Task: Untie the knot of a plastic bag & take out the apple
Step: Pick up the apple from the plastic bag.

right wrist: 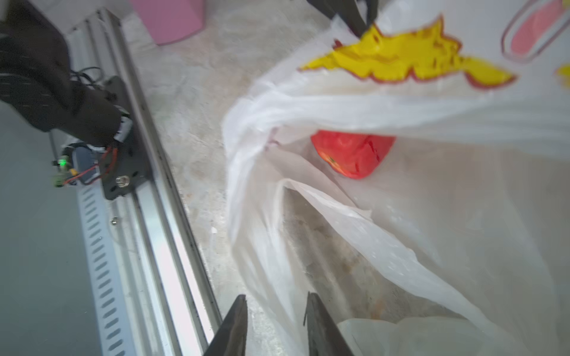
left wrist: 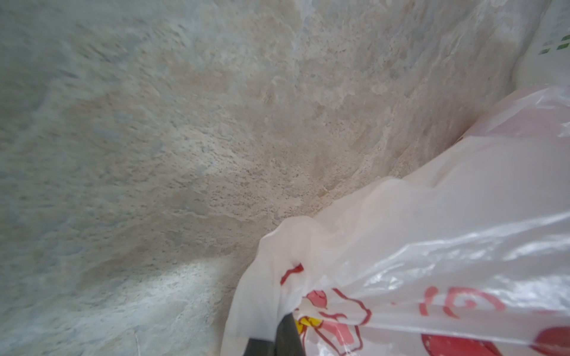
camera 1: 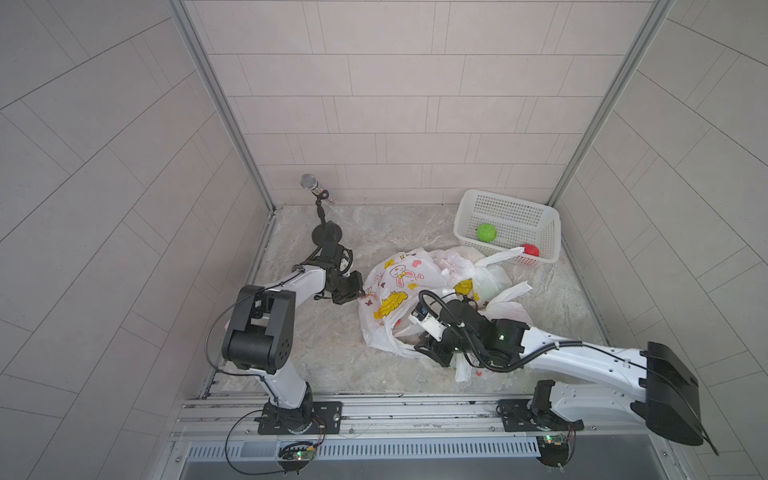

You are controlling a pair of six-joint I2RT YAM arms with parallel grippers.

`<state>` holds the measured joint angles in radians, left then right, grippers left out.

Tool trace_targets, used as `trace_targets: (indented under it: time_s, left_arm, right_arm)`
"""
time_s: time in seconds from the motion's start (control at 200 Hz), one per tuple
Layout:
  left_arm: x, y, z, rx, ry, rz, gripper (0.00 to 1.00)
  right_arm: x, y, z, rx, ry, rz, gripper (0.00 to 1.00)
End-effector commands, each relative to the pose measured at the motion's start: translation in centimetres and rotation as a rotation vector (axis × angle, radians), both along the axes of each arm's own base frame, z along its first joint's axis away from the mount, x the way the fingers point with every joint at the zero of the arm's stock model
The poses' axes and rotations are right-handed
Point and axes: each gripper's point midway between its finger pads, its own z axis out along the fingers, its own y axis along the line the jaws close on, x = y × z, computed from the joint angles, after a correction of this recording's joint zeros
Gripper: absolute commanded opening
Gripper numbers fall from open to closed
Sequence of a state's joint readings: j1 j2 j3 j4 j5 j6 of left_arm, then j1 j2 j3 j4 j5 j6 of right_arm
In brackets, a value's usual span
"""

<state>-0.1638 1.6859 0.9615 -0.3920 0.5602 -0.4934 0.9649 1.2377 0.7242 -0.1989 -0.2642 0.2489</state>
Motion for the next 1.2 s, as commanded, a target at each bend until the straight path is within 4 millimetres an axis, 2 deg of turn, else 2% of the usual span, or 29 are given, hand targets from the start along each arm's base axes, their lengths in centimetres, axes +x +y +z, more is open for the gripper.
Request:
trace_targets:
  time_s: [0.0, 0.08, 0.27, 0.335, 0.395, 0.465, 0.515, 0.655, 0.786, 0.861, 0.926, 1.001, 1.096, 1.191]
  left_arm:
    - [-0.2, -0.1, -0.6, -0.017, 0.017, -0.002, 0.02]
    - [-0.3, -0.2, -0.5, -0.019, 0.018, -0.003, 0.03]
    - [-0.5, -0.6, -0.5, -0.031, 0.026, -0.008, 0.03]
    - [-0.5, -0.7, -0.4, -0.034, 0.027, -0.009, 0.03]
    - [-0.5, -0.7, -0.4, -0.034, 0.024, -0.009, 0.03]
    - [-0.5, -0.7, -0.5, -0.034, 0.027, -0.011, 0.03]
    - [-0.5, -0.8, -0.4, -0.04, 0.028, -0.012, 0.03]
    - [-0.4, -1.0, -0.3, -0.047, 0.028, -0.014, 0.03]
    - [-0.4, -0.9, 0.3, -0.043, 0.021, -0.015, 0.03]
    - [-0.2, -0.7, 0.5, -0.032, 0.016, -0.012, 0.03]
    - [0.0, -0.5, 0.9, -0.027, 0.009, -0.007, 0.03]
    - [0.2, 0.0, 1.6, -0.018, -0.006, 0.005, 0.03]
    - [0.7, 1.5, 2.6, -0.009, -0.03, 0.053, 0.02]
    - [0.9, 3.5, 3.3, -0.025, -0.031, 0.144, 0.0]
  right_arm:
    - [4.5, 1.4, 2.4, 0.085, -0.054, -0.13, 0.37]
    - [5.6, 2.7, 1.7, 0.061, -0.048, -0.121, 0.43]
    - [7.3, 6.4, -0.2, 0.053, 0.007, -0.1, 0.64]
    - [7.8, 7.1, -0.9, 0.038, 0.011, -0.102, 0.71]
    - [8.6, 7.4, -1.5, 0.011, 0.003, -0.122, 0.82]
    - [9.4, 7.8, -2.2, -0.016, -0.004, -0.143, 0.89]
    - [10.3, 7.8, -2.8, -0.043, -0.009, -0.177, 1.0]
    - [11.5, 8.6, -4.7, -0.104, 0.014, -0.207, 1.0]
    - [11.1, 8.9, -5.9, -0.128, 0.047, -0.2, 1.0]
    - [10.8, 8.8, -5.7, -0.128, 0.042, -0.195, 0.91]
    - [10.7, 8.6, -4.8, -0.119, 0.028, -0.194, 0.78]
    - [10.4, 8.0, -3.2, -0.107, 0.006, -0.199, 0.68]
    - [9.7, 6.6, -0.7, -0.091, -0.027, -0.206, 0.58]
    - [8.9, 4.9, 1.8, -0.064, -0.07, -0.211, 0.52]
